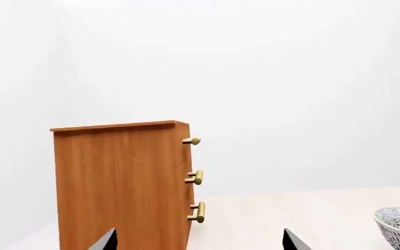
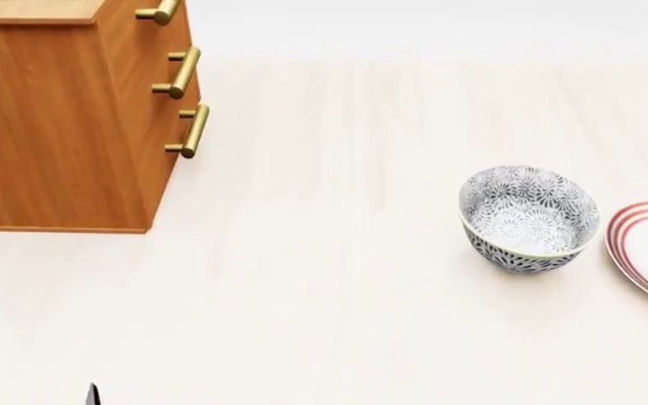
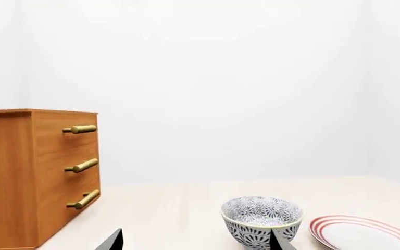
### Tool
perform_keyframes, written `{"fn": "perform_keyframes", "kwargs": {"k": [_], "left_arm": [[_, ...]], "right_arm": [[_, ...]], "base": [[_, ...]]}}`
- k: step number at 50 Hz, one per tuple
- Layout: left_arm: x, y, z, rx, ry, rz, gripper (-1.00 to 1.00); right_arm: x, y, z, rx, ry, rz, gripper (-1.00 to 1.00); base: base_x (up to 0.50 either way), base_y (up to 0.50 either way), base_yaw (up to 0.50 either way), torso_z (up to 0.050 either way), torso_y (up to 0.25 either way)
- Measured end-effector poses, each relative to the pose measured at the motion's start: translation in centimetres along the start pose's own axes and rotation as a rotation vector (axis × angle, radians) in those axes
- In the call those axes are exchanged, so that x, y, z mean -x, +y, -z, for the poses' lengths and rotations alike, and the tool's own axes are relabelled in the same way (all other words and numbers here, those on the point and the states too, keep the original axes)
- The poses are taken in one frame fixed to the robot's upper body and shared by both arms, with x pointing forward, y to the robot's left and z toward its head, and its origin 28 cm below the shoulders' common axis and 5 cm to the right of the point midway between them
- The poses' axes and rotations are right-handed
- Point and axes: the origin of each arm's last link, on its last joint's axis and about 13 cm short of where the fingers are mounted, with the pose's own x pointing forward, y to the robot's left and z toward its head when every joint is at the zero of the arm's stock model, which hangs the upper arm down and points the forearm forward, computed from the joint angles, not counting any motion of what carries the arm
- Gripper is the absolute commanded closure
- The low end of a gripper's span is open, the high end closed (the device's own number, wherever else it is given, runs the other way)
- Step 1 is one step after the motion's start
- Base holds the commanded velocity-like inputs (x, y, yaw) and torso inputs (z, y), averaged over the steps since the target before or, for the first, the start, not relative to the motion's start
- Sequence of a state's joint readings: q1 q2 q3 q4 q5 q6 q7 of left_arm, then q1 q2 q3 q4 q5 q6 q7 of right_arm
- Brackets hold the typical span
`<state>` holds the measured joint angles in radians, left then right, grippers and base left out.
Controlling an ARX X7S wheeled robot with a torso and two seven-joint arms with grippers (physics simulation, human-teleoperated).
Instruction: Put the bowl on top of the cabinet.
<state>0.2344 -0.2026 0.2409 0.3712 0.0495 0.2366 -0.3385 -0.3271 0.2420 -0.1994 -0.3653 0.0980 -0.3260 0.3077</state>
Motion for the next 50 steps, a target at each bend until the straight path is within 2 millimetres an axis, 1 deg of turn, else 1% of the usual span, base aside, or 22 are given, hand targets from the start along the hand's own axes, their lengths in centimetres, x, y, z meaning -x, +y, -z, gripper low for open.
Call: {"fn": "perform_keyframes", "kwargs": {"k": [6, 13, 50], "left_arm": [[0.17, 0.09, -0.53, 0.046, -0.011, 0.008, -1.00], [0.35, 0.15, -0.80, 0.047, -0.029, 0.012, -1.00], [0.60, 0.20, -0.78, 0.029, -0.061, 0.025, -1.00]], "right_arm": [[0.29, -0.04, -0.29, -0.004, -0.016, 0.003, -1.00], [0.44, -0.08, -0.40, -0.009, -0.025, 0.005, -1.00], [0.22, -0.01, -0.17, 0.000, -0.034, 0.009, -1.00]], "base": [[0.12, 0.00, 0.00, 0.000, 0.000], [0.34, 0.00, 0.00, 0.000, 0.000], [0.47, 0.00, 0.00, 0.000, 0.000]]}}
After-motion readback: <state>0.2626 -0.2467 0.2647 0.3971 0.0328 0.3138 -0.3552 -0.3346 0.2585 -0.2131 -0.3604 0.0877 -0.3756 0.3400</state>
